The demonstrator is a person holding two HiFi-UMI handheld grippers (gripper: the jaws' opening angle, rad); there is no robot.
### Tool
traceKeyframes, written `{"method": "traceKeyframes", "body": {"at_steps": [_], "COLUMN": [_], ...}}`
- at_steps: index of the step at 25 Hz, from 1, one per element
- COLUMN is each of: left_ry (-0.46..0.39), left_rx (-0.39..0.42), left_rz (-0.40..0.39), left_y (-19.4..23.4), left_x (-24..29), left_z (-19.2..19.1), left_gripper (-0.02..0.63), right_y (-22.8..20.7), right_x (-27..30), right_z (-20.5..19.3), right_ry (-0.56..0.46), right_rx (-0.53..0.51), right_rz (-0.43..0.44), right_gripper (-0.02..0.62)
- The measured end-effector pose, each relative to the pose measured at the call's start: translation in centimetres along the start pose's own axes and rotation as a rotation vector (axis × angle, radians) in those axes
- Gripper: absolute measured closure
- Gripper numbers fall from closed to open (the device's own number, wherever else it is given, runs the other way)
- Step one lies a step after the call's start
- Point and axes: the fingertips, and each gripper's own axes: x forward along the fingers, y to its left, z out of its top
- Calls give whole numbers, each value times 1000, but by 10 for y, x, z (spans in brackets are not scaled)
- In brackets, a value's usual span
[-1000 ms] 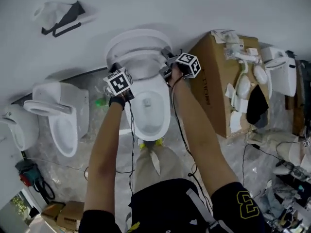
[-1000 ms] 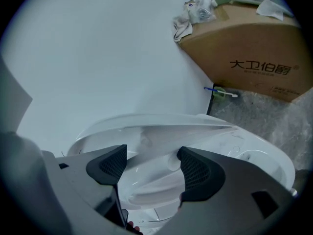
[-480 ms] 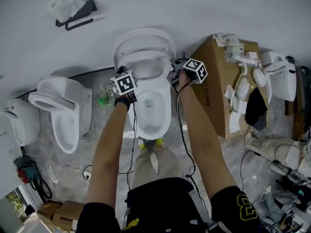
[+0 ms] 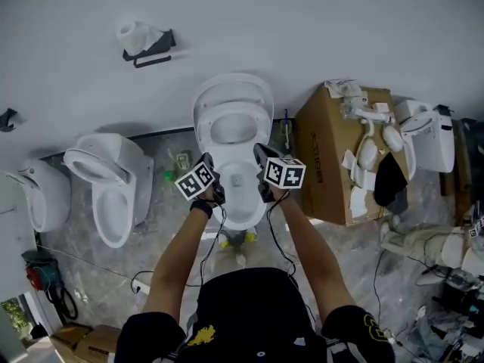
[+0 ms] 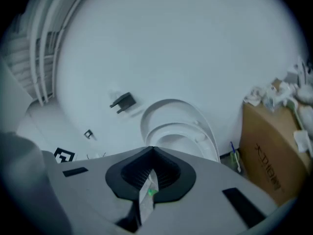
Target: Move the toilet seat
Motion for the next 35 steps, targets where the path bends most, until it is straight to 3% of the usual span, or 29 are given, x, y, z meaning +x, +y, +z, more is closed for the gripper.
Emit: {"method": "traceKeyframes", "body": {"at_steps": [4, 7, 13, 18, 24, 35], "left_ry": [-3, -17, -96, -197, -228, -212], "left_rx": [108, 190, 391, 645, 643, 657], "left_rz": [-98, -161, -198, -192, -252, -254], "left_y": [-34, -65, -93, -112, -126, -112], "left_x": [-43, -79, -147, -168, -179, -187], "left_z": [-20, -31, -13, 10, 23, 25], "left_gripper": [589, 589, 590, 591, 591, 591], "right_y": [54, 76, 115, 124, 135, 145], "right_x": [-47, -80, -127, -140, -147, -147], "right_z": [0, -1, -4, 6, 19, 6], "right_ry": [-61, -121, -189, -255, -308, -290], "right_rx": [-224, -261, -344, -384, -415, -461], "right_rz": [-8, -50, -49, -76, -92, -131], "right_gripper": [571, 571, 571, 571, 571, 571]}}
